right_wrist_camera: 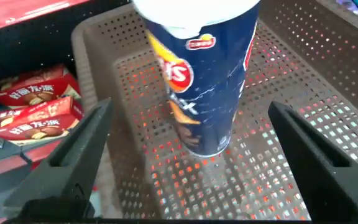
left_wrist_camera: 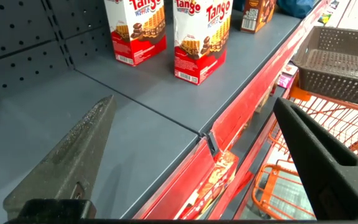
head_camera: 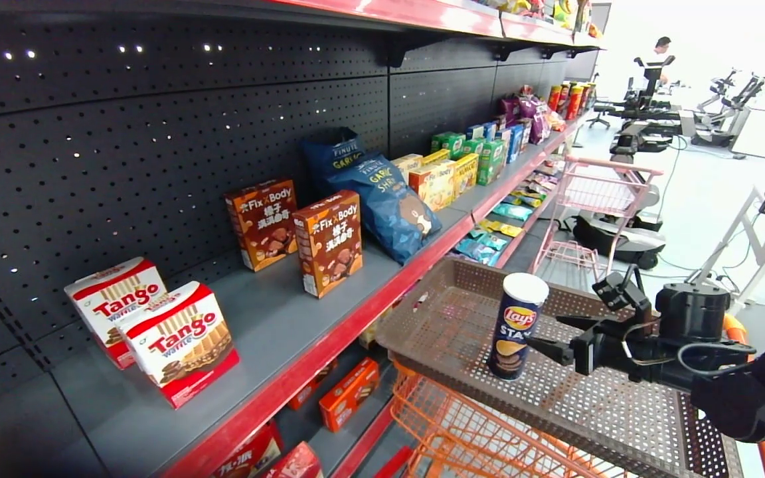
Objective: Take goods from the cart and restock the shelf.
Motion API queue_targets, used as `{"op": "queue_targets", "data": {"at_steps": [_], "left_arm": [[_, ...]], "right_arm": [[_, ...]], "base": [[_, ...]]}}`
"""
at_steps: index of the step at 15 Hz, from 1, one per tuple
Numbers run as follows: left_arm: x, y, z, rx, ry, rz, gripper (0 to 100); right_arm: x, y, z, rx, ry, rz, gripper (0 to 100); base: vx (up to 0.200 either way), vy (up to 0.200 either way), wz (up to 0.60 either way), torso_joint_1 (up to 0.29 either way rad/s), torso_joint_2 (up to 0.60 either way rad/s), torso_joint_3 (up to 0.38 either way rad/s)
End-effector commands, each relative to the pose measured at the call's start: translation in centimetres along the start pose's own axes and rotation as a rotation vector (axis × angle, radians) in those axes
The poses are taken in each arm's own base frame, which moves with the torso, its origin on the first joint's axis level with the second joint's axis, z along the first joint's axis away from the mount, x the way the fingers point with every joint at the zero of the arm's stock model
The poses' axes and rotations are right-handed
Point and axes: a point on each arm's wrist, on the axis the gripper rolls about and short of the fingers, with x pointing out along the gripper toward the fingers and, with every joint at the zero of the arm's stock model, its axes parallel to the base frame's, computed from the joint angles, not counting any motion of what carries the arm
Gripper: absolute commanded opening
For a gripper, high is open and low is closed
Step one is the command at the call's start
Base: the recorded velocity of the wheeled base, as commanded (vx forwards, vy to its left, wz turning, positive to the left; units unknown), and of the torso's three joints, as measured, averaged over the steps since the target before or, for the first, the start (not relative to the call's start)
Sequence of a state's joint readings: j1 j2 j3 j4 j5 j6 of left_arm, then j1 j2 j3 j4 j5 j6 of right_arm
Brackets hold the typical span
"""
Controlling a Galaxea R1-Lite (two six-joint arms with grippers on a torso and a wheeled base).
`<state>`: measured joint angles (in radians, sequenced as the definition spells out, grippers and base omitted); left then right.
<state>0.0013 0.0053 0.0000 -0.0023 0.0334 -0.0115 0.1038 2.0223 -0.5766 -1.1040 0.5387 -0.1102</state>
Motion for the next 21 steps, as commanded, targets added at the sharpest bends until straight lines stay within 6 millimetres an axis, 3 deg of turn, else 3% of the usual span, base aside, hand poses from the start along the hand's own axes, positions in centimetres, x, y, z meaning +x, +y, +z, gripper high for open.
{"op": "queue_targets", "data": {"at_steps": [1, 8, 15, 16, 21], "left_arm": [[0.0, 0.0, 0.0, -0.001, 0.000, 0.001, 100], [0.0, 0.0, 0.0, -0.001, 0.000, 0.001, 100], [0.0, 0.0, 0.0, -0.001, 0.000, 0.001, 100], [0.0, 0.0, 0.0, -0.001, 0.000, 0.001, 100], [0.0, 0.0, 0.0, -0.001, 0.000, 0.001, 100]], "right_arm": [[1.7, -0.8, -0.9, 0.006, 0.017, 0.008, 100], [7.9, -3.4, -1.9, -0.022, -0.025, 0.073, 100], [12.9, -3.6, -2.8, -0.036, -0.037, 0.144, 100], [13.4, -3.8, -2.5, -0.041, -0.047, 0.194, 0], [13.5, -3.7, -1.3, -0.051, -0.071, 0.211, 0]], "base": [[0.000, 0.000, 0.00, 0.000, 0.00, 0.000], [0.000, 0.000, 0.00, 0.000, 0.00, 0.000], [0.000, 0.000, 0.00, 0.000, 0.00, 0.000], [0.000, 0.000, 0.00, 0.000, 0.00, 0.000], [0.000, 0.000, 0.00, 0.000, 0.00, 0.000]]}}
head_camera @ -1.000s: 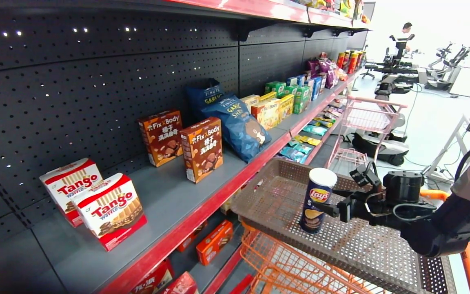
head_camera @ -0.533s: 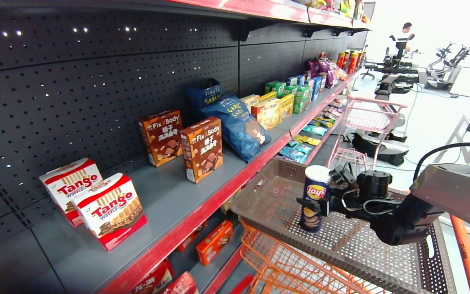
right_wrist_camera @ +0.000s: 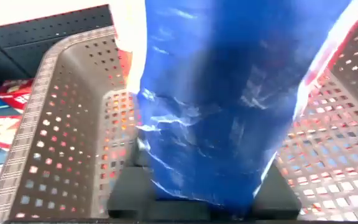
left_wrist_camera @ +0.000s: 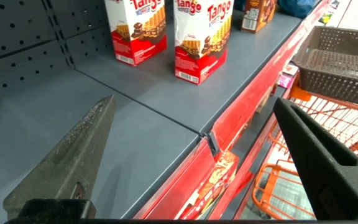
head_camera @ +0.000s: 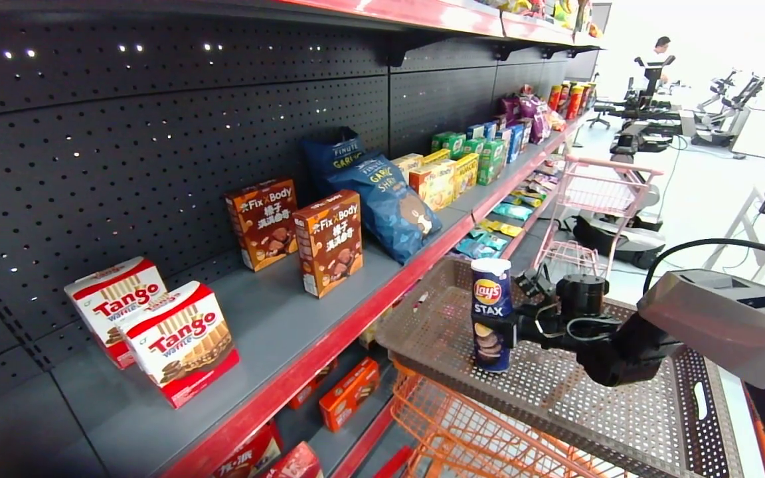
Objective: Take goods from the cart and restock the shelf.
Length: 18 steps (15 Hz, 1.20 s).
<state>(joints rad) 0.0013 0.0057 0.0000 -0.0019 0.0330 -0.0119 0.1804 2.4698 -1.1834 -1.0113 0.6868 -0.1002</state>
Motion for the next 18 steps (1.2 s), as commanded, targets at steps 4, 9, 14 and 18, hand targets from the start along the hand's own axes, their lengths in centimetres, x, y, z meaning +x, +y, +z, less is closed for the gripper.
{"op": "queue_targets", "data": {"at_steps": [4, 9, 14, 18], "left_arm": [[0.0, 0.0, 0.0, 0.000, 0.001, 0.001, 100], [0.0, 0.0, 0.0, 0.000, 0.001, 0.001, 100], [0.0, 0.0, 0.0, 0.000, -0.002, 0.001, 100], [0.0, 0.0, 0.0, 0.000, -0.001, -0.001, 100]], "right_arm": [[-4.2, 1.5, 6.7, 0.059, -0.043, -0.139, 0], [-11.7, 10.1, 12.1, 0.145, -0.063, -0.531, 0], [-26.0, 18.0, 10.4, 0.145, -0.075, -0.887, 0], [-30.5, 21.6, 7.8, 0.104, -0.117, -0.905, 0]], "base": [[0.000, 0.000, 0.00, 0.000, 0.00, 0.000], [0.000, 0.000, 0.00, 0.000, 0.00, 0.000], [0.000, 0.000, 0.24, 0.000, 0.00, 0.001], [0.000, 0.000, 0.60, 0.002, 0.00, 0.006]]}}
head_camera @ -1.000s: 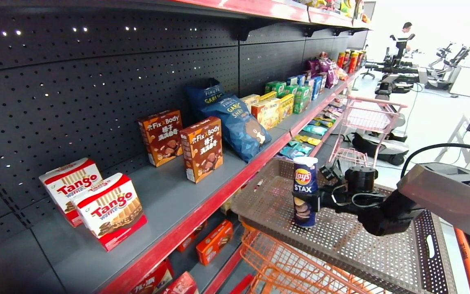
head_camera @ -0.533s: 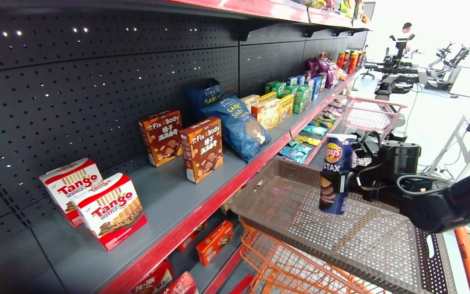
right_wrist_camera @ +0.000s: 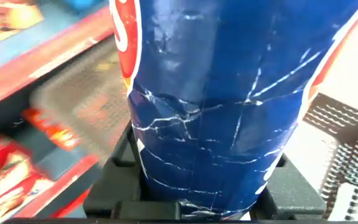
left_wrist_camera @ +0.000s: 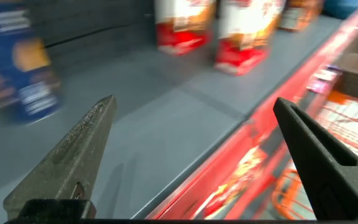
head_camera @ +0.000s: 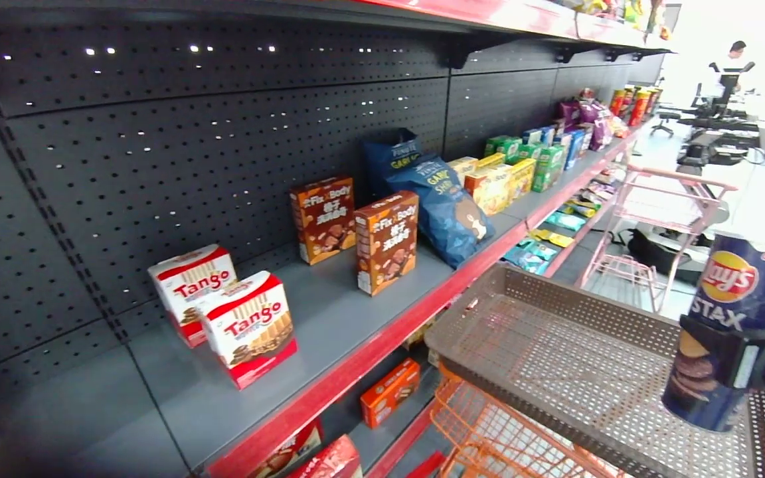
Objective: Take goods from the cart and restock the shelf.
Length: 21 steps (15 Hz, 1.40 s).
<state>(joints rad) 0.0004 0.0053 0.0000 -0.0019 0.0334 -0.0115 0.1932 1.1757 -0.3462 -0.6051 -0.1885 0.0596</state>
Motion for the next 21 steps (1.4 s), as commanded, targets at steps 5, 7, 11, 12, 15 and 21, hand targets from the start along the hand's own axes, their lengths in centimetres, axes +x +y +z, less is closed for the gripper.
{"op": "queue_targets", "data": {"at_steps": [5, 7, 11, 12, 15, 21], "left_arm": [[0.0, 0.0, 0.0, -0.001, 0.000, 0.001, 100], [0.0, 0.0, 0.0, -0.001, 0.000, 0.001, 100], [0.0, 0.0, 0.0, -0.001, 0.000, 0.001, 100], [0.0, 0.0, 0.0, -0.001, 0.001, 0.001, 100], [0.0, 0.0, 0.0, -0.001, 0.000, 0.001, 100], [0.0, 0.0, 0.0, -0.001, -0.002, 0.001, 100]], "right_arm": [[-8.4, -2.3, -2.8, -0.011, -0.112, -0.061, 0], [-8.9, -2.5, -3.1, -0.023, -0.119, -0.063, 0], [-9.2, -2.6, -4.2, -0.023, -0.105, -0.080, 0], [-9.3, -2.6, -4.3, -0.023, -0.108, -0.081, 0], [-10.0, -2.8, -4.9, -0.017, -0.132, -0.096, 0], [-10.2, -2.9, -6.4, -0.020, -0.108, -0.110, 0]], "base": [[0.000, 0.000, 0.60, 0.000, 0.00, 0.002], [0.000, 0.000, 0.60, 0.000, 0.00, 0.007], [0.000, 0.000, 0.60, 0.002, 0.00, 0.000], [0.000, 0.000, 0.60, 0.002, 0.01, 0.007], [0.000, 0.000, 0.00, 0.000, 0.00, 0.000], [0.000, 0.000, 0.00, 0.000, 0.00, 0.000]]}}
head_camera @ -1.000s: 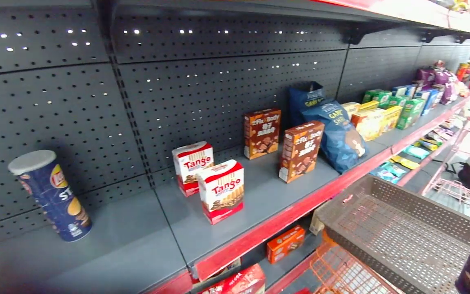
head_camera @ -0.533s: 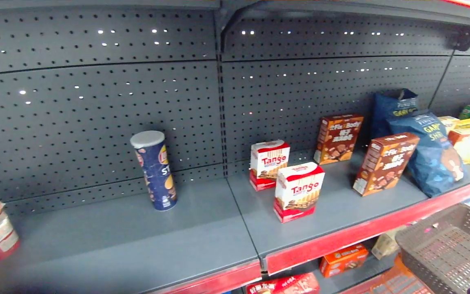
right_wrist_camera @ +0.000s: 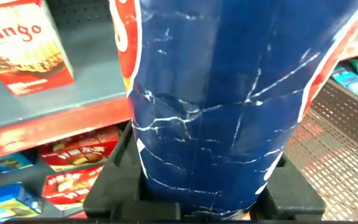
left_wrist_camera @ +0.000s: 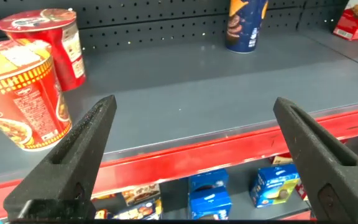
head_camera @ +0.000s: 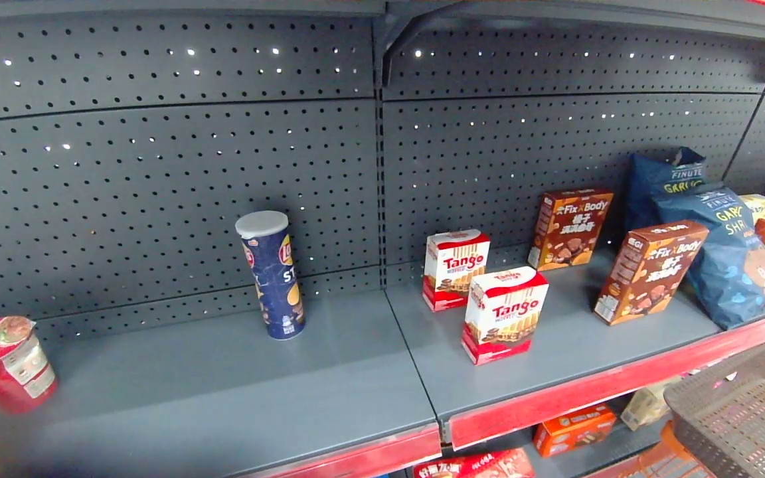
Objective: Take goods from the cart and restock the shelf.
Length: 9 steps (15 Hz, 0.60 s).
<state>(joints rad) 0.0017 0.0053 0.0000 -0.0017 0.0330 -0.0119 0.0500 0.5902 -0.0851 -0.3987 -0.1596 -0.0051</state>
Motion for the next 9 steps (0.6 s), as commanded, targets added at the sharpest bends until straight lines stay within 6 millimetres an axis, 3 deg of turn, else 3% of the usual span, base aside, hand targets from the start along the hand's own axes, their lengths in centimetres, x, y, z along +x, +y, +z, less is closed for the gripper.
{"op": "queue_targets", "data": {"at_steps": [1, 3, 7, 9], "left_arm": [[0.01, 0.00, 0.00, 0.000, 0.001, 0.001, 100], [0.01, 0.00, 0.02, 0.000, -0.001, 0.001, 100], [0.01, 0.00, 0.00, 0.000, 0.001, 0.001, 100], [0.01, 0.00, 0.00, 0.000, 0.001, 0.001, 100]], "right_arm": [[-0.04, -0.04, -0.64, -0.027, 0.019, -0.016, 0], [-0.05, -0.10, -0.94, -0.067, 0.030, -0.046, 0], [-0.05, -0.05, -1.04, -0.069, 0.033, -0.032, 0], [-0.05, -0.05, -1.04, -0.069, 0.033, -0.030, 0]], "base": [[0.000, 0.000, 0.00, 0.000, 0.00, 0.000], [0.000, 0.000, 0.00, 0.000, 0.00, 0.000], [0.000, 0.000, 0.60, 0.004, 0.00, 0.005], [0.000, 0.000, 0.00, 0.000, 0.00, 0.000]]}}
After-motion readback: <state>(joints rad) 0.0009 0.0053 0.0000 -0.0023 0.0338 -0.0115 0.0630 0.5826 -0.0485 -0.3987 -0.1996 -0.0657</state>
